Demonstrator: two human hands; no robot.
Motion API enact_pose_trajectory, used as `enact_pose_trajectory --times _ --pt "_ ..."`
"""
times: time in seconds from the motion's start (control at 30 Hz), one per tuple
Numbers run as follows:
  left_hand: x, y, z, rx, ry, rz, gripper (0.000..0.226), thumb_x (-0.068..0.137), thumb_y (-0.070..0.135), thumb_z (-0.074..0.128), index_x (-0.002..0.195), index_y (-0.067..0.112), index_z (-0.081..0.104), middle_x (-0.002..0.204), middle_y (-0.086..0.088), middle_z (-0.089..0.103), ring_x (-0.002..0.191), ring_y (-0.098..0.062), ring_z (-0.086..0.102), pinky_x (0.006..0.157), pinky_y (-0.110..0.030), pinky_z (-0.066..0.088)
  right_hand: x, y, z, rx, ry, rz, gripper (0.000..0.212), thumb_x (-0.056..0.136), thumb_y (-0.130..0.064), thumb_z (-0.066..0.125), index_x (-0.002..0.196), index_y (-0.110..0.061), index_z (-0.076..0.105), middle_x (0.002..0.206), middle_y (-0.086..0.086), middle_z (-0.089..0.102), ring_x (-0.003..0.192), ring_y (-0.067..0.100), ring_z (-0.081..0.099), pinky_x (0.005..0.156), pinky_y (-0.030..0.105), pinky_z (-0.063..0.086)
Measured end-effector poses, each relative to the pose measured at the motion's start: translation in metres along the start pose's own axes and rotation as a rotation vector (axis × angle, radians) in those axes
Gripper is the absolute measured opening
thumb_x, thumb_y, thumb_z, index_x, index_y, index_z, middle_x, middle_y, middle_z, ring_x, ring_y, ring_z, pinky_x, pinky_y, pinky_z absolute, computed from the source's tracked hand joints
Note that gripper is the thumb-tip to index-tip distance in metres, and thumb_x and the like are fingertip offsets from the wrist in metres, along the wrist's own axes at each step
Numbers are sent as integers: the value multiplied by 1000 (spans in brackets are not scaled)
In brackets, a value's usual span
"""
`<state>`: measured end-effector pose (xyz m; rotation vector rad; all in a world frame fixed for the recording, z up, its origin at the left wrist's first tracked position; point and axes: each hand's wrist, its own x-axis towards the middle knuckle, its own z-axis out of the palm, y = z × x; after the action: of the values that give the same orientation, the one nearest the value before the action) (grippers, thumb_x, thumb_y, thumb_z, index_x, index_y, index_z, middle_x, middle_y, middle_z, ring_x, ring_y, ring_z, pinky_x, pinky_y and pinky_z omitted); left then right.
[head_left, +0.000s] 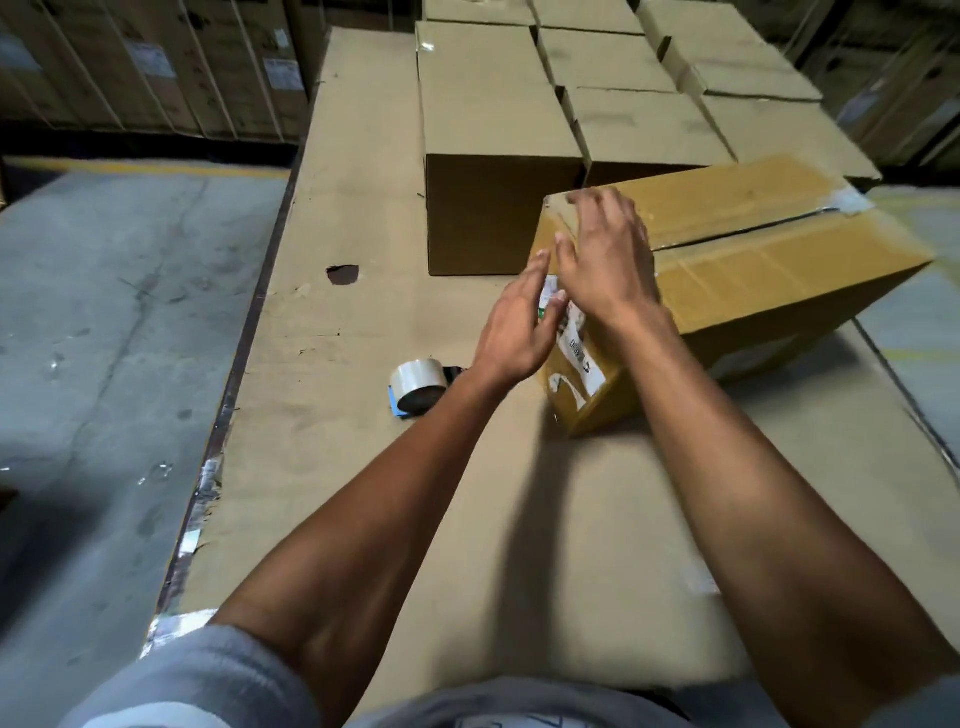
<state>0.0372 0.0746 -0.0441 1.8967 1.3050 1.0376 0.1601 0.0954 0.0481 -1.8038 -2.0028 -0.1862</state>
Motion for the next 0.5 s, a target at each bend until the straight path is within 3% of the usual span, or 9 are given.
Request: enact_pose_trajectory --times 0.07,0.2,0.33,0.43,0.5 --pt "8 20 13 -214 65 -229 79 113 53 52 175 15 20 181 -10 28 166 -28 28 134 -45 28 5 27 -9 -26 -151 153 62 106 -45 50 158 -14 38 166 15 37 158 34 27 128 59 22" --pt "28 39 37 -636 97 -625 106 100 74 60 176 24 6 182 -9 24 165 -35 29 133 -54 31 -4 67 -7 -49 -392 299 88 98 -79 23 169 -28 13 179 6 4 164 31 -5 128 64 -3" --pt "32 33 68 -916 47 -692 126 87 89 60 176 23 0 180 -7 28 164 -30 31 133 -52 29 -5 74 0 -46 -449 305 93 93 -87 12 169 -34 2 178 1 -11 164 26 -12 128 64 -6" --pt "31 28 85 -1031 127 -678 114 92 79 63 176 23 11 177 -8 35 159 -29 41 130 -48 35 -4 76 2 -52 -475 299 86 97 -81 15 168 -37 0 177 1 -13 163 27 -13 128 61 -7" --pt "29 24 91 -1065 204 -641 103 95 71 64 175 23 21 175 -6 40 152 -20 46 126 -39 39 -4 77 5 -40 -470 286 74 103 -67 20 168 -37 2 178 3 -11 164 28 -11 129 60 -4"
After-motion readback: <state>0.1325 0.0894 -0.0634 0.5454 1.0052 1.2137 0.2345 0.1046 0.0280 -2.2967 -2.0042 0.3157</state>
